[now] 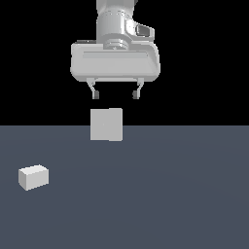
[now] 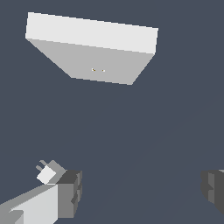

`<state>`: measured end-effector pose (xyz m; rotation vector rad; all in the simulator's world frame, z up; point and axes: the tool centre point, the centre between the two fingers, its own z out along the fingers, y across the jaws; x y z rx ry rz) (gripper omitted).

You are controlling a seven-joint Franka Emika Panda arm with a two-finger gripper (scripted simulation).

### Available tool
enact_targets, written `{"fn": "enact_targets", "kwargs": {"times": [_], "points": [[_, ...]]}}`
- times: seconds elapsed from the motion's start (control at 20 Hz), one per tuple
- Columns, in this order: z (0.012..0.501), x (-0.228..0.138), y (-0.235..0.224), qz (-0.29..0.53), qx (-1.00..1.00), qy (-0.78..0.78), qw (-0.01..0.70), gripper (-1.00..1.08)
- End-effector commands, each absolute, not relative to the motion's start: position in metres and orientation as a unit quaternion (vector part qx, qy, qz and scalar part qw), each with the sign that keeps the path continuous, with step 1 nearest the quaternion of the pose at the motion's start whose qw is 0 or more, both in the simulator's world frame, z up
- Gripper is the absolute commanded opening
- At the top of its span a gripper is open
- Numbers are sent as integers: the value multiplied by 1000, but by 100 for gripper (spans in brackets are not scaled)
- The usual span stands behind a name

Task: Plug the charger into the wall socket.

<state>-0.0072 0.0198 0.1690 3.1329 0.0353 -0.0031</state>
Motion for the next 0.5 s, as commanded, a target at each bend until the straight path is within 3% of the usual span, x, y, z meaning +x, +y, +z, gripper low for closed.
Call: {"fn": "enact_targets", "kwargs": {"times": [0.0,0.45], "points": [[169,-7,20,-1,1000,11,4,100],[160,-9,33,6,999,49,1,100]]}}
